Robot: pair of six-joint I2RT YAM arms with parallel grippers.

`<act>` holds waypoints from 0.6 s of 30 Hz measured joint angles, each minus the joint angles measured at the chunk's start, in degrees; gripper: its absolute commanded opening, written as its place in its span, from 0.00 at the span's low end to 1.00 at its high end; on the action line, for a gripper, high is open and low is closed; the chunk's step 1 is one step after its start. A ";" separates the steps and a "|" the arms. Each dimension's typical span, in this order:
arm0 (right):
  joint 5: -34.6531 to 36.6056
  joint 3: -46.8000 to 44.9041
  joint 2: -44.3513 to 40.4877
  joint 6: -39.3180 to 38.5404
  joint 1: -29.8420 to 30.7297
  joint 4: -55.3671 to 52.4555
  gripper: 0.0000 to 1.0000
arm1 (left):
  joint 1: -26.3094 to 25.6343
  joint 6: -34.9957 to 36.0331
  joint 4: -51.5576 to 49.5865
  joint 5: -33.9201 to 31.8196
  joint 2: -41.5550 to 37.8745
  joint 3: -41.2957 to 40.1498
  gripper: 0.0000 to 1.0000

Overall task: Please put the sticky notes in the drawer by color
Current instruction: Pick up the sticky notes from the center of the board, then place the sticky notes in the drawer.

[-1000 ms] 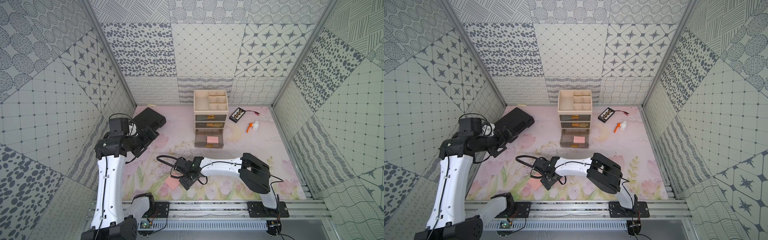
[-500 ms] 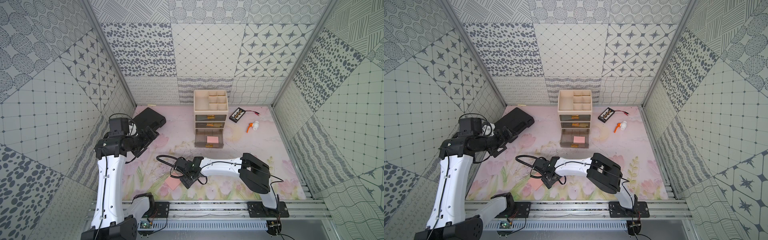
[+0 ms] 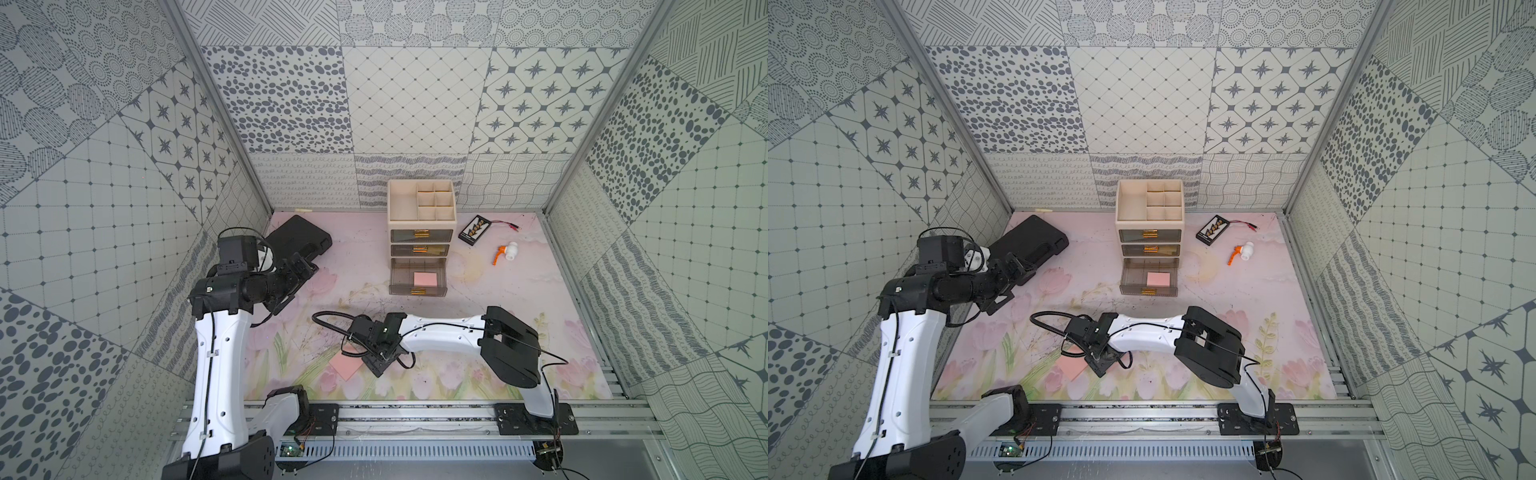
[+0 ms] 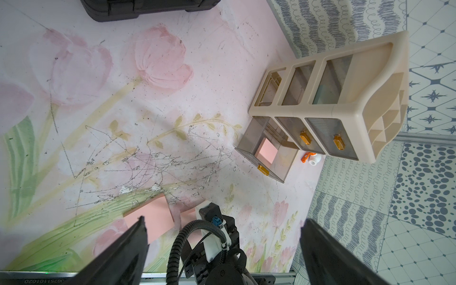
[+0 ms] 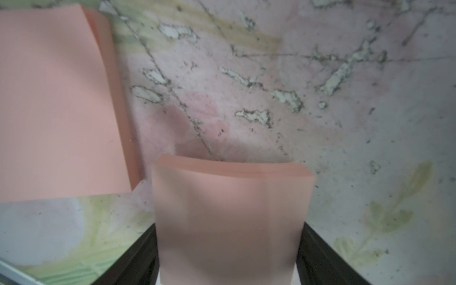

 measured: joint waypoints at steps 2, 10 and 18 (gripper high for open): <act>0.07 0.24 -1.03 0.00 -0.42 -1.25 0.83 | 0.00 0.00 0.07 0.04 0.00 -0.13 0.98; 0.74 4.13 -7.72 -0.52 -5.99 -5.75 0.84 | 0.02 -0.15 0.35 0.59 0.00 -0.66 0.98; 2.34 9.73 -9.51 -3.98 -15.78 -9.16 0.84 | 0.02 -0.20 0.39 0.66 0.00 -1.05 0.99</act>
